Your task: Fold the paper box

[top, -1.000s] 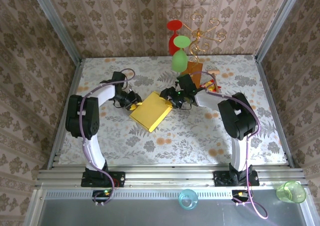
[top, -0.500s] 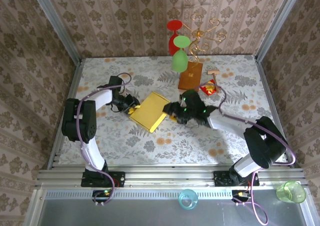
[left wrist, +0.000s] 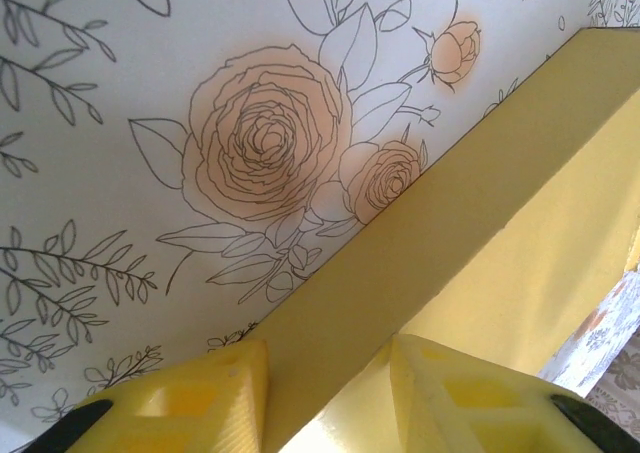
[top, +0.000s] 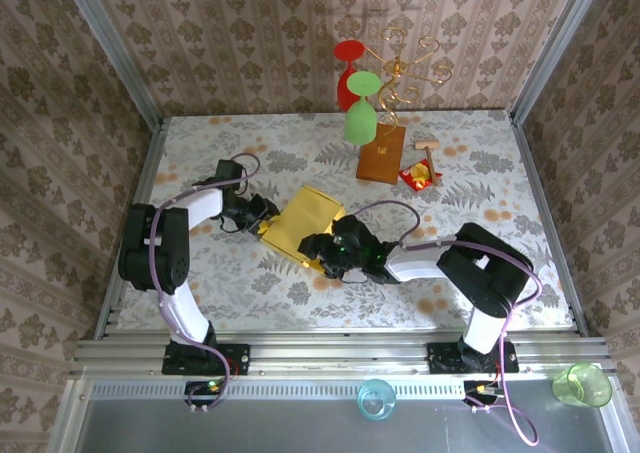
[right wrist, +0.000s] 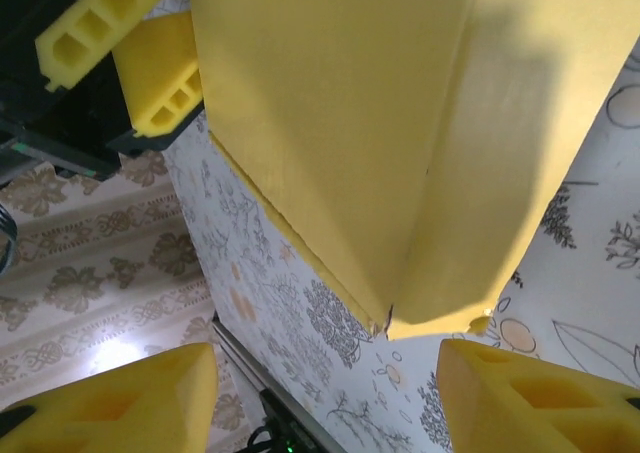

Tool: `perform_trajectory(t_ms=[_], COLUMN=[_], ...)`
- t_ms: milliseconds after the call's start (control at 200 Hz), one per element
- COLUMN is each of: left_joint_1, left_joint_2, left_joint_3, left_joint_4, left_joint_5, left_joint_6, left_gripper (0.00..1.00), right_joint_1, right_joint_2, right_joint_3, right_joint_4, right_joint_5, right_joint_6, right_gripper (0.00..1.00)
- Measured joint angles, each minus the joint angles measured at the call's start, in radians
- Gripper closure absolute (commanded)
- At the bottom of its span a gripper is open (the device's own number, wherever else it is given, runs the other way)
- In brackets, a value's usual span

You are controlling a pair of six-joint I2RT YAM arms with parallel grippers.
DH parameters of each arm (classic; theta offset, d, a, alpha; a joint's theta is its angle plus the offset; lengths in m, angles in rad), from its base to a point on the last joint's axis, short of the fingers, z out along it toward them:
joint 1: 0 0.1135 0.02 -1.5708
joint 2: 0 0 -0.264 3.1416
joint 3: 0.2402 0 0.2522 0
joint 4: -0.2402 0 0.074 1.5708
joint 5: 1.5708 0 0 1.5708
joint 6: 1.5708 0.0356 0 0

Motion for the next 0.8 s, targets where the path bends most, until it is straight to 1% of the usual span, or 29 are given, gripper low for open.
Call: perform_trajectory(t_ms=[225, 585, 800], left_joint_1=[0.000, -0.001, -0.003], left_joint_2=[-0.003, -0.013, -0.029], left_joint_3=[-0.010, -0.035, -0.067], left_joint_4=[0.015, 0.054, 0.105], left_joint_5=[0.005, 0.011, 0.007], left_joint_6=[-0.014, -0.041, -0.065], left_gripper=[0.63, 0.64, 0.65], right_joint_1=[0.004, 0.018, 0.018], right_joint_2=[0.017, 0.042, 0.072], right_joint_3=[0.000, 0.008, 0.024], right_joint_4=[0.048, 0.040, 0.042], right_joint_5=[0.006, 0.006, 0.005], right_joint_6=[0.031, 0.048, 0.066], right_gripper=[0.40, 0.41, 0.42])
